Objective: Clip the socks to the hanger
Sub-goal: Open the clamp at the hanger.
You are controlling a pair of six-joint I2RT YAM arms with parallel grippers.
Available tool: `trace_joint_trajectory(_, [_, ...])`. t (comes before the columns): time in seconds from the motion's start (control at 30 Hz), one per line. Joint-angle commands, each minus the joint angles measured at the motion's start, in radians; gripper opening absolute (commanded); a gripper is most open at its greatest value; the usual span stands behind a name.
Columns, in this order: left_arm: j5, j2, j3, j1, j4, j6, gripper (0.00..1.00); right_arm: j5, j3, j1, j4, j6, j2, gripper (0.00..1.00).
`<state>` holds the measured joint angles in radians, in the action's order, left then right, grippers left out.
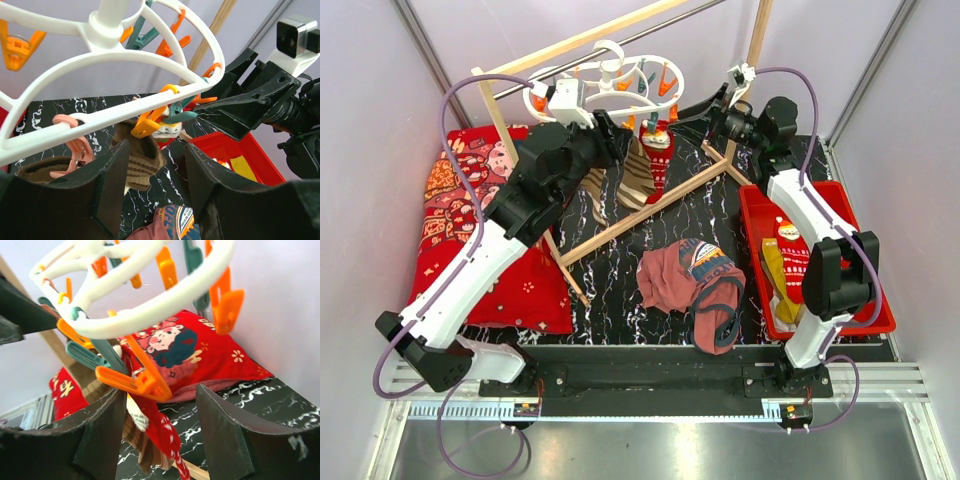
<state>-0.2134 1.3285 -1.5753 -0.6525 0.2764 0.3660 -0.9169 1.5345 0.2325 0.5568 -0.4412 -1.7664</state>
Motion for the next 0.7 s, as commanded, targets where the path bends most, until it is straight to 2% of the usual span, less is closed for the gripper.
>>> trace_joint_trajectory(0.0, [-0.011,-0.040,0.003,0.005,-0.025,-0.012,0.51,-0.080,0.068,-0.004,0.118,-0.074,-0.022,0.65])
trace_joint_trajectory(0.2, [-0.007,-0.048,0.005,0.005,-0.019,-0.007,0.51,-0.105,0.087,-0.001,0.135,-0.097,-0.045,0.61])
trace_joint_trajectory(0.3, [0.003,-0.048,0.003,0.005,-0.020,-0.001,0.51,-0.115,0.081,-0.001,0.149,-0.111,-0.041,0.56])
trace_joint_trajectory(0.47, [0.037,-0.054,-0.005,0.005,-0.017,0.011,0.51,-0.100,0.007,0.004,0.153,-0.099,0.016,0.39])
trace_joint_trajectory(0.67, [0.107,-0.064,-0.017,0.005,-0.017,0.030,0.51,-0.037,-0.086,0.013,0.118,-0.035,0.122,0.29])
